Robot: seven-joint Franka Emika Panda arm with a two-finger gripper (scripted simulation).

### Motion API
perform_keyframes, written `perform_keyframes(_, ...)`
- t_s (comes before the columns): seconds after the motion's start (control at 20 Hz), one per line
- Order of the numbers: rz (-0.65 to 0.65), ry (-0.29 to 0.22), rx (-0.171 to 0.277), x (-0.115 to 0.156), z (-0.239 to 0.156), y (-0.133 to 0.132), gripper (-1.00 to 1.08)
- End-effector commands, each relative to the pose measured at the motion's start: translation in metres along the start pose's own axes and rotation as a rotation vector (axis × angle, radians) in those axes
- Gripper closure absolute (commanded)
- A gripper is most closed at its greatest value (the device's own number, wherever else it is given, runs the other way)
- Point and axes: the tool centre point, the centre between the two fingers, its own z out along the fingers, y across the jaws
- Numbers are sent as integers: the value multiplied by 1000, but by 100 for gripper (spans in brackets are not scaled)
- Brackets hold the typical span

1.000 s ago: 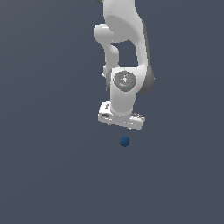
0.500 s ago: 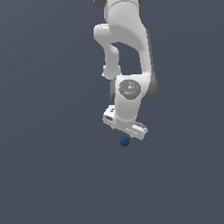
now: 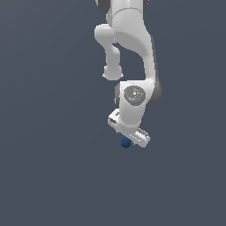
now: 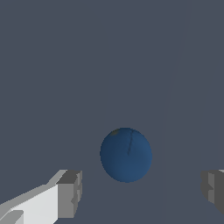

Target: Pick up the object and move it to a goal position.

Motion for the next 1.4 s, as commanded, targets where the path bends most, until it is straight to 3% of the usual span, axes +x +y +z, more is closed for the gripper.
perform_keyframes(0.0,28,3,2,1,2,-3,-92)
perform_keyframes(0.5,47,4,4,0,7,-5,-92)
perform_keyframes(1.25,52,5,4,1,54,-5,-92)
perform_keyframes(1.3,52,5,4,1,54,-5,108)
perform_keyframes(1.35,52,5,4,1,54,-5,108)
